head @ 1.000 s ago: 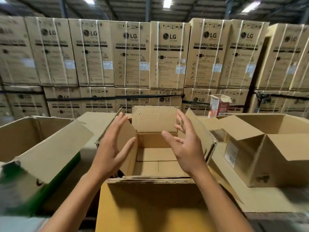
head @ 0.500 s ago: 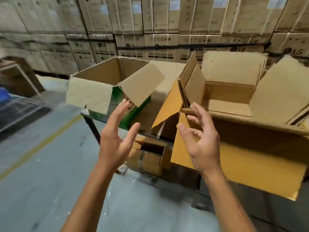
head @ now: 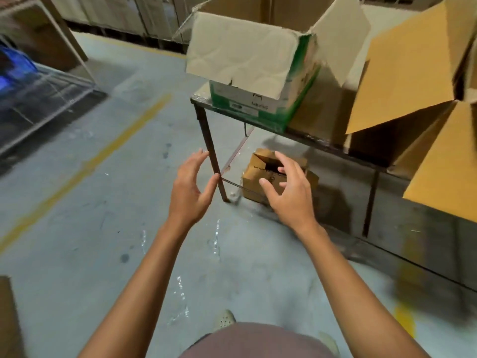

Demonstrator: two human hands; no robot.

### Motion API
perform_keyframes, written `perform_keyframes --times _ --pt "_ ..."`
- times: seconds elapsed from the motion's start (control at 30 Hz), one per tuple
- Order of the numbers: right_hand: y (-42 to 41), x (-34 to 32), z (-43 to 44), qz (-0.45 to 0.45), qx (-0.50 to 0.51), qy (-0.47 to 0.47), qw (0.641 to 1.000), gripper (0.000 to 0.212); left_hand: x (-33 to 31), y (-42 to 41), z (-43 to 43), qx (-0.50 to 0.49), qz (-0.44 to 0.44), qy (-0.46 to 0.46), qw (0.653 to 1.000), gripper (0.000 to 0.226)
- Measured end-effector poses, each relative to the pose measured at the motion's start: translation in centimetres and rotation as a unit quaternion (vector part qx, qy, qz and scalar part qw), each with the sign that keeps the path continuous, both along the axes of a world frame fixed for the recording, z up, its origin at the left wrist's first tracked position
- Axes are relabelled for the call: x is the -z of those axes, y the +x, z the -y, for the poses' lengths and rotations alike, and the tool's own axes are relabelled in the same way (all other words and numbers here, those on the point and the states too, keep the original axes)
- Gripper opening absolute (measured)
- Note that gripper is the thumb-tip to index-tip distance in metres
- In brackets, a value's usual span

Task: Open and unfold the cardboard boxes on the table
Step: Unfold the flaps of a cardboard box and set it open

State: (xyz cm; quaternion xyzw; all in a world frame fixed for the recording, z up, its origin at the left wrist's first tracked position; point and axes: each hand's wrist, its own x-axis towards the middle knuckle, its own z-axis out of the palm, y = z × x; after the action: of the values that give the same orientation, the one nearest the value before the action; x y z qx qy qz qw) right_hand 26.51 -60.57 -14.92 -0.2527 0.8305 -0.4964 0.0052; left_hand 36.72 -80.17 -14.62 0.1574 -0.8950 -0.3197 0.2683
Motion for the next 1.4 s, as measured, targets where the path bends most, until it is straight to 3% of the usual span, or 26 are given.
perform_keyframes --times 0.17,0.4,0.6,0.77,0.93,1.1,1.27,1.4 --pt "-1.2 -1.7 5.0 -0.033 0.058 -0.013 0.998 0.063 -2.4 -2.0 6.8 0.028 -0.012 -0.048 0.998 0.041" --pt "-7.7 -6.7 8.6 -0.095 0.171 -0.076 0.978 0.056 -8.1 -10.7 13.2 0.044 -0.085 -0.085 0.992 0.037" --pt "-16.1 -9.8 11.1 -0.041 0.276 -0.087 0.956 0.062 -13.2 -21.1 17.6 0.016 -0.069 -0.005 0.998 0.046" --pt "-23.0 -11.9 12.6 0.050 0.352 -0.135 0.925 0.064 -15.5 -30.7 21.8 -0.028 0.068 0.134 0.988 0.067" --pt "-27.6 -11.9 14.4 0.142 0.391 -0.222 0.882 0.062 -15.2 -36.2 23.4 0.022 0.141 0.272 0.952 0.030" --pt "-28.0 -11.8 16.5 0.123 0.432 -0.179 0.876 0.053 -12.9 -37.9 24.4 -0.005 0.062 0.281 0.958 0.025" --pt "-26.1 -11.4 17.2 0.119 0.461 -0.171 0.862 0.048 -11.0 -37.7 24.7 0.051 0.013 0.291 0.955 0.034" --pt "-23.7 -10.4 17.5 0.145 0.478 -0.178 0.848 0.066 -11.2 -37.1 26.0 0.132 0.029 0.320 0.938 0.035"
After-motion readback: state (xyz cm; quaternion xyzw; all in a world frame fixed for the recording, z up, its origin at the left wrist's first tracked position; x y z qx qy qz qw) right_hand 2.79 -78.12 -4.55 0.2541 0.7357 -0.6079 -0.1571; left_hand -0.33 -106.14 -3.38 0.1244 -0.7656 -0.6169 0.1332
